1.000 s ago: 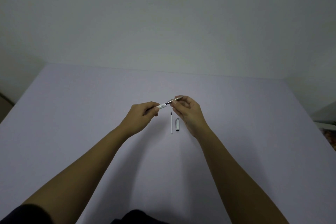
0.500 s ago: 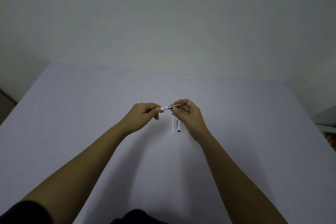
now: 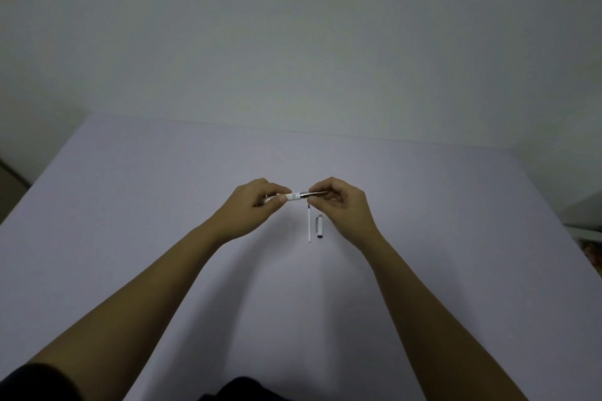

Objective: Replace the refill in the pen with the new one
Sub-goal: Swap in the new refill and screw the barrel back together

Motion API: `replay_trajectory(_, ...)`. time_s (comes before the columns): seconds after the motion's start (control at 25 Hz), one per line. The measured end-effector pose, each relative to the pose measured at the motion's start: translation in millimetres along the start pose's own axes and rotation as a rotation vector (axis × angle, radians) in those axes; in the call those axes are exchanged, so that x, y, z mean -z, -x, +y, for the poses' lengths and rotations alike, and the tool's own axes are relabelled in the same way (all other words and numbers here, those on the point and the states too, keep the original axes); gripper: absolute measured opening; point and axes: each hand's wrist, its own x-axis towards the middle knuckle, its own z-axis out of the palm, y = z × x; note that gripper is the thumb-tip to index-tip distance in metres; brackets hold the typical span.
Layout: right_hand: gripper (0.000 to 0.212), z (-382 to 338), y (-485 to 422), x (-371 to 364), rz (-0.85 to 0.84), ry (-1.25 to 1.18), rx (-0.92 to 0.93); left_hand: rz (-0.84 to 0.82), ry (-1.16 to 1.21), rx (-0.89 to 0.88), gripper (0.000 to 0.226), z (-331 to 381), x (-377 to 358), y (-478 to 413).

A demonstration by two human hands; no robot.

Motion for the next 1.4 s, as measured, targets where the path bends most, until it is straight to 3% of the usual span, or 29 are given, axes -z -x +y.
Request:
replay_trajectory(0.2, 0.024, -2, -1, 1, 0.053, 0.031, 0.038, 0.012, 0.391, 0.109, 0.012, -4, 4, 6)
replay_trajectory(0.64, 0.017, -11, 0, -7, 0.088, -0.017, 0.043, 0.187, 0.337, 0.045, 0.017, 0, 5, 13)
replay_trajectory(0.76, 0.020, -9, 1, -3, 0.034, 0.007, 0.016, 0.170, 0.321, 0.021, 0.016, -2, 10, 15)
replay_trajectory(0.96, 0.007, -10, 1, -2, 0.041, 0.079, -0.023, 0.120, 0.329, 0.034, 0.016, -4, 12, 16)
replay_trajectory(1.08, 0.023, -9, 4, -2, 0.021, 0.007, 0.023, 0.121, 0.329, 0.034, 0.016, -4, 12, 18)
replay_trajectory(1.4, 0.018, -13, 2, 2, -0.010, 0.119, 0.047, 0.120, 0.331, 0.028, 0.016, -2, 14, 17)
